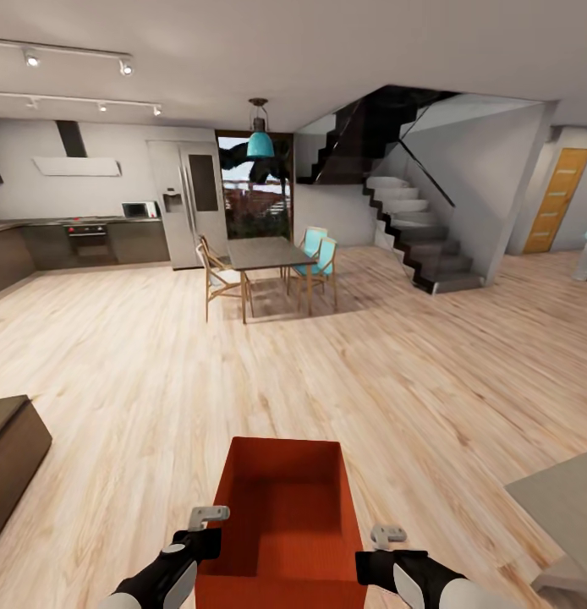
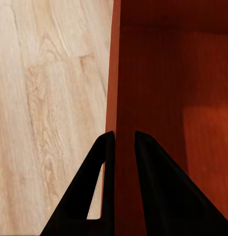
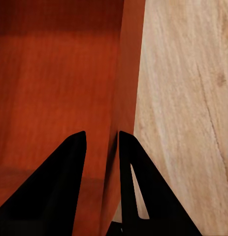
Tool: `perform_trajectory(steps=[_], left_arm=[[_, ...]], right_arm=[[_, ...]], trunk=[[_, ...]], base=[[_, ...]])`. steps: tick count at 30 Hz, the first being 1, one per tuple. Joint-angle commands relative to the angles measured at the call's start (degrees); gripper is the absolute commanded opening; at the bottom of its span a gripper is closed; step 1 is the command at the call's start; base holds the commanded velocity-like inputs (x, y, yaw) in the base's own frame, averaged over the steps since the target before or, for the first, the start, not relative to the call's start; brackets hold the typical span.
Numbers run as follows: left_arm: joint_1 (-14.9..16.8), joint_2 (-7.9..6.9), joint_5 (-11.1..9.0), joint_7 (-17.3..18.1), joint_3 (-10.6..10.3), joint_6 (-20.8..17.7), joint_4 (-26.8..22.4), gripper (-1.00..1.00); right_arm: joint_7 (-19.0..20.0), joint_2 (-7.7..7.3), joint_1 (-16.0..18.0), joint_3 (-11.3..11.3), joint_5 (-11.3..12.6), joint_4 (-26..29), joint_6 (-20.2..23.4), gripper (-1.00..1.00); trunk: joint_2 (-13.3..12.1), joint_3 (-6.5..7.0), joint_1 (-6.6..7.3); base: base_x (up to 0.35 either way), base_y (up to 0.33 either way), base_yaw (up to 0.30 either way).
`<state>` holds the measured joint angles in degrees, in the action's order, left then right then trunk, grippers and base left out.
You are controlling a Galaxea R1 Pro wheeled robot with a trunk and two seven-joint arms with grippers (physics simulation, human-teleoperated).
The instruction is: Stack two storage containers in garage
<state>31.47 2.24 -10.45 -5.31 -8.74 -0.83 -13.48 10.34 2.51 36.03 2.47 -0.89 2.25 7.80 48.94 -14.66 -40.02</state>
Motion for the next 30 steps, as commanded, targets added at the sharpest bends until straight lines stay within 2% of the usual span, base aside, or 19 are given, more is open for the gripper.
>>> perform_trajectory(steps=[1, 19, 30], left_arm=[[-0.01, -0.05, -1.51, -0.41, -1.80, -0.14, 0.12, -1.00], [-0.01, -0.05, -1.51, -0.41, -1.80, -0.14, 0.12, -1.00], [-0.01, -0.05, -1.51, -0.41, -1.80, -0.12, 0.12, -1.00]], right_arm=[[0.21, -1.28, 0.06, 1.14, -0.25, 3.47, -1.73, -1.00], [0.21, -1.28, 0.03, 1.14, -0.25, 3.47, -1.73, -1.00], [0.21, -1.28, 0.04, 1.14, -0.25, 3.47, -1.73, -1.00]], trunk=[[0.05, -0.08, -0.04], [0.05, -0.08, -0.04], [0.05, -0.08, -0.04]], base=[[0.334, 0.075, 0.000], [0.334, 0.074, 0.000], [0.333, 0.016, -0.002]])
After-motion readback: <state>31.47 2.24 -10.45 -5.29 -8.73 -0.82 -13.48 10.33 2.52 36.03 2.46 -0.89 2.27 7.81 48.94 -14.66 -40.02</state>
